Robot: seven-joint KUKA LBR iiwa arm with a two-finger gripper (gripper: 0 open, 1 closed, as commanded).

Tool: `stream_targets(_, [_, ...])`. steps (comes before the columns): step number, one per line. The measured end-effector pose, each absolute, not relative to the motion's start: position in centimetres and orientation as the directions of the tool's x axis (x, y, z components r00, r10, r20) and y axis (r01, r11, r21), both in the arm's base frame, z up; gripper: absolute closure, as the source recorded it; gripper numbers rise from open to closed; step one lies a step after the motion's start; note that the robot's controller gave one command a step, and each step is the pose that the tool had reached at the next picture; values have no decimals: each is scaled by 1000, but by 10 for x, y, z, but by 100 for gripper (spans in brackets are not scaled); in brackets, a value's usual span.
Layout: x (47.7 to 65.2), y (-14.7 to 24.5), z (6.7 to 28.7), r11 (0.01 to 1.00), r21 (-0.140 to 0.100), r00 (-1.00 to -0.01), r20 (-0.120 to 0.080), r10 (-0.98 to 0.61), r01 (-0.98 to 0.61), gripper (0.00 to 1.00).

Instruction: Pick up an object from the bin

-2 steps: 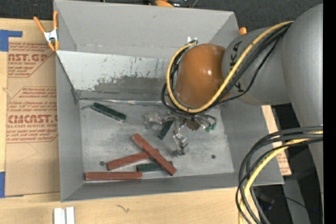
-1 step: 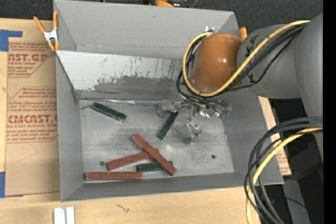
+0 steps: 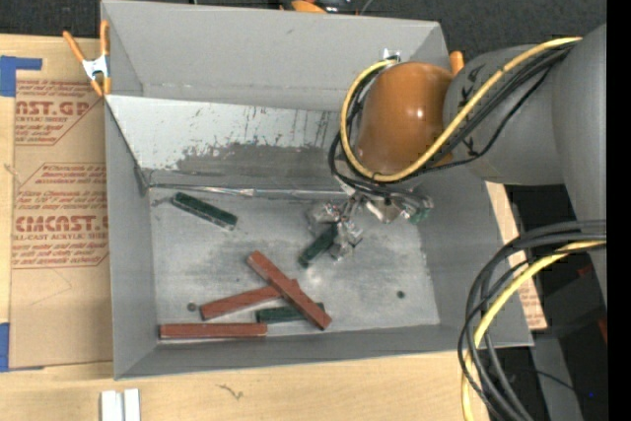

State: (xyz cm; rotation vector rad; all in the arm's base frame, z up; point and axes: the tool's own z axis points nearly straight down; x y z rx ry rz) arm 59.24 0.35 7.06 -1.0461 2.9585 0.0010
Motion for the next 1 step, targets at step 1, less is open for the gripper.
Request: stream_targets(1, [576,7,203,780,-6,-780,-8,-626,-626,100])
